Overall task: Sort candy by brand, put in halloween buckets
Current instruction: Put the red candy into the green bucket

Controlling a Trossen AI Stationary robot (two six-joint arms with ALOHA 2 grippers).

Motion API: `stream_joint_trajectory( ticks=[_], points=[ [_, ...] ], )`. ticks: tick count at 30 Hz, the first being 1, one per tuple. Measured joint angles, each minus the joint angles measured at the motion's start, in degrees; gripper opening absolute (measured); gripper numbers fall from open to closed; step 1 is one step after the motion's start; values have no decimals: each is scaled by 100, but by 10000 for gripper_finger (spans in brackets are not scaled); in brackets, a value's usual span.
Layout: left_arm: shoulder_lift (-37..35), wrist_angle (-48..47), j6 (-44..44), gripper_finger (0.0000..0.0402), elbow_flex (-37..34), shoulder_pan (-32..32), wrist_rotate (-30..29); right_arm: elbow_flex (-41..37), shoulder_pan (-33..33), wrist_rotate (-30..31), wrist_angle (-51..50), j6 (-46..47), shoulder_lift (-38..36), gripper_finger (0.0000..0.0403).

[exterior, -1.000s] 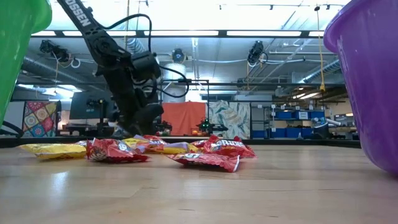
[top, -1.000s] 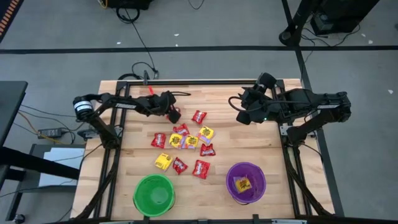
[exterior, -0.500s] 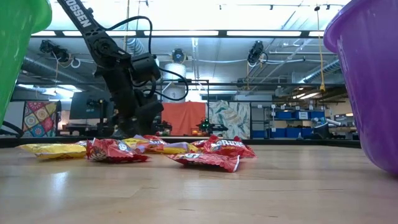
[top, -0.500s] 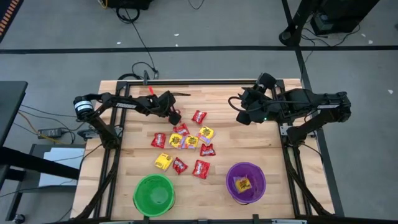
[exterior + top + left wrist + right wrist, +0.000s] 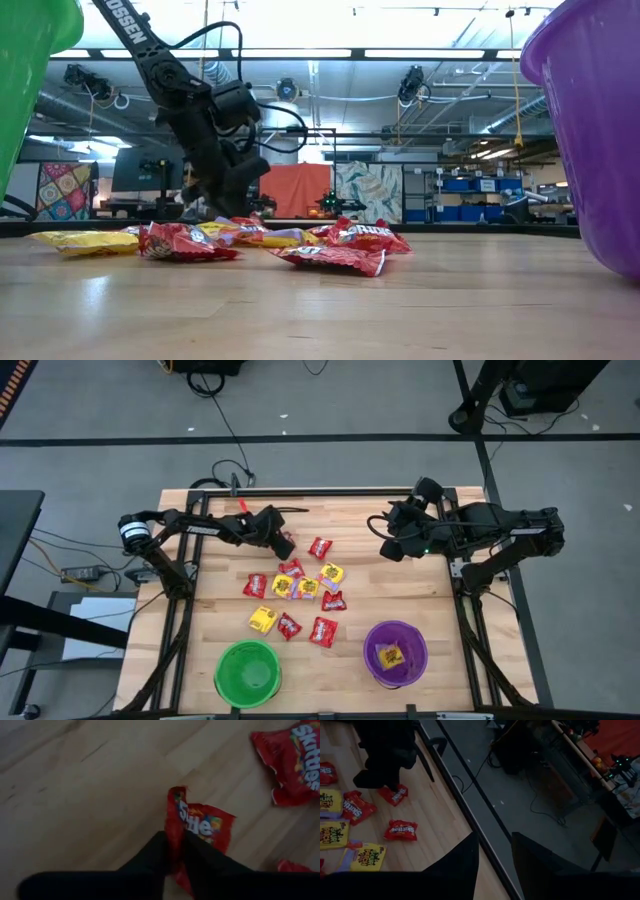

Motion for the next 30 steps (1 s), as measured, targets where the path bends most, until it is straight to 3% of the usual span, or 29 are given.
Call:
stream_joint_trajectory(
  ticks=[4, 17, 22, 30],
  points=[
    [-25, -316, 134, 35, 159, 2, 3, 0, 0, -34, 2, 2, 1, 129],
    [-1130, -1470, 571, 52, 979, -554, 329, -146, -1, -13, -14, 134, 4, 129],
    [-1861, -2311, 297, 52, 981, -1307, 889, -417, -84, 9, -4, 155, 4, 129],
    [-2909, -2933, -644, 52, 981, -2861, 469, -538, -241, 179, 29, 160, 7, 129]
  ],
)
